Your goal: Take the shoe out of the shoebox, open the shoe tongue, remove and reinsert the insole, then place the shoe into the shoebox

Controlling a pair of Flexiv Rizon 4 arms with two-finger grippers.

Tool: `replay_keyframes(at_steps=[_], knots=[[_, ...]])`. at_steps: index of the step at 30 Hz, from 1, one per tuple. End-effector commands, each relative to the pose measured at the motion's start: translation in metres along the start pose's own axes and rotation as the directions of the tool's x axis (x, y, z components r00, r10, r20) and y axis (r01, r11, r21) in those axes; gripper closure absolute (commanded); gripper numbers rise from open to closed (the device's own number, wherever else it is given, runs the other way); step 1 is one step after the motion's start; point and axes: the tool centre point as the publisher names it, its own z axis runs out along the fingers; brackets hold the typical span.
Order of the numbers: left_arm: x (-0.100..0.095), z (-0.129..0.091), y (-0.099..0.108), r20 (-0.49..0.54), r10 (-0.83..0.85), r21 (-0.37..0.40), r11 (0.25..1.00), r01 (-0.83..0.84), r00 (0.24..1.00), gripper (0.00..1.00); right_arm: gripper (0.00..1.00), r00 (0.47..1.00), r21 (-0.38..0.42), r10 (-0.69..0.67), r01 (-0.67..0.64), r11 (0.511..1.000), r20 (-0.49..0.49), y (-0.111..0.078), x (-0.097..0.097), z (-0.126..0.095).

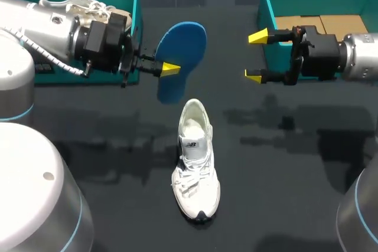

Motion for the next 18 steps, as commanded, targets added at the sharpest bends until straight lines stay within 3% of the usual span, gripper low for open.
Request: replay_keyframes(at_steps=[1,8,18], knots=[[-0.004,0.004,-0.002,-0.016,-0.050,-0.017,0.999,0.049,0.999,1.00,0.00,1.000,-0.002,0.001,-0.001,1.000,0.002,-0.001,0.000,0.001],[-0.007,0.003,-0.010,-0.063,-0.346,-0.042,0.938,0.344,0.936,1.00,0.00,1.000,-0.002,0.001,-0.001,1.000,0.002,-0.001,0.000,0.001],[-0.017,0.003,-0.026,-0.084,-0.752,-0.079,0.659,0.748,0.654,1.00,0.00,1.000,-0.002,0.001,-0.001,1.000,0.002,-0.001,0.000,0.001]])
